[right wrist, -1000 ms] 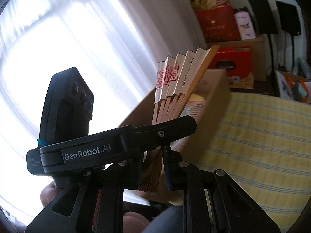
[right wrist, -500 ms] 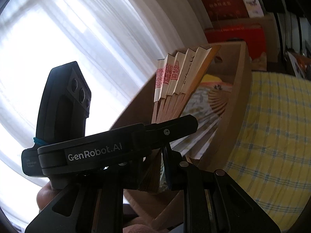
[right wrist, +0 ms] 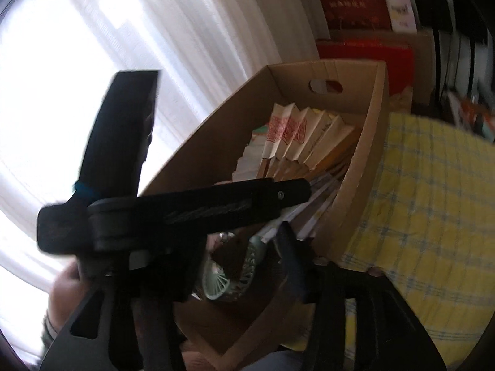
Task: Organize objects
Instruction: 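Lower the red-printed fan upright into the box and open both grippers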
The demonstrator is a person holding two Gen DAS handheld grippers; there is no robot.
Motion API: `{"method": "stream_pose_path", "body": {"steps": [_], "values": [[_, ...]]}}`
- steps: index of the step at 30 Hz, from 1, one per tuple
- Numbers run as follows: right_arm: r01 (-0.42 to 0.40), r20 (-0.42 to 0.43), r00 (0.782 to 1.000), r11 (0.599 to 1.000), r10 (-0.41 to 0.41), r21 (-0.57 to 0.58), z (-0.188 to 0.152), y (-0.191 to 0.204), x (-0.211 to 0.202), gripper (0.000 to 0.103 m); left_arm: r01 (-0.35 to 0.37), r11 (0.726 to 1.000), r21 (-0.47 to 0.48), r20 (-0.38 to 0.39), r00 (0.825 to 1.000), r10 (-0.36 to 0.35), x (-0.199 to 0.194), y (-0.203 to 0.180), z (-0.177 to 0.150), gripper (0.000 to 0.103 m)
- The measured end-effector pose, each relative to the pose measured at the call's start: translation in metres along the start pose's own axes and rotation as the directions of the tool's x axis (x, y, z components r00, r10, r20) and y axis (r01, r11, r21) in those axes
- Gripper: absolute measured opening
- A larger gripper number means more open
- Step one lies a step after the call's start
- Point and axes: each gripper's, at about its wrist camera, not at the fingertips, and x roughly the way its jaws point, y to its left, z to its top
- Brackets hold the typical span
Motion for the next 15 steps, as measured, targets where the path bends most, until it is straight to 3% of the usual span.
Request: {"method": "stream_pose_path", "body": {"steps": [4, 8, 15], "values": [[0.021, 0.001, 1.0, 0.999, -0.021, -0.042, -0.003, 0.007, -0.008, 0.059, -0.041, 0.999, -0.003, 0.006, 0.999, 0.041, -0.001, 0.004, 0.0, 0.051], [0.038, 0.004, 0.999, 0.998, -0.038, -0.056, -0.008, 0.007, -0.02, 0.061, -0.065, 0.998, -0.022, 0.045, 0.997, 0.065, -0.012, 0.008, -0.002, 0.067], [0.07, 0.022, 0.997, 0.996, -0.069, -0.05, -0.012, -0.002, -0.041, 0.064, -0.11, 0.994, 0.021, 0.13, 0.986, 0.106, -0.045, -0.001, -0.007, 0.074]]}}
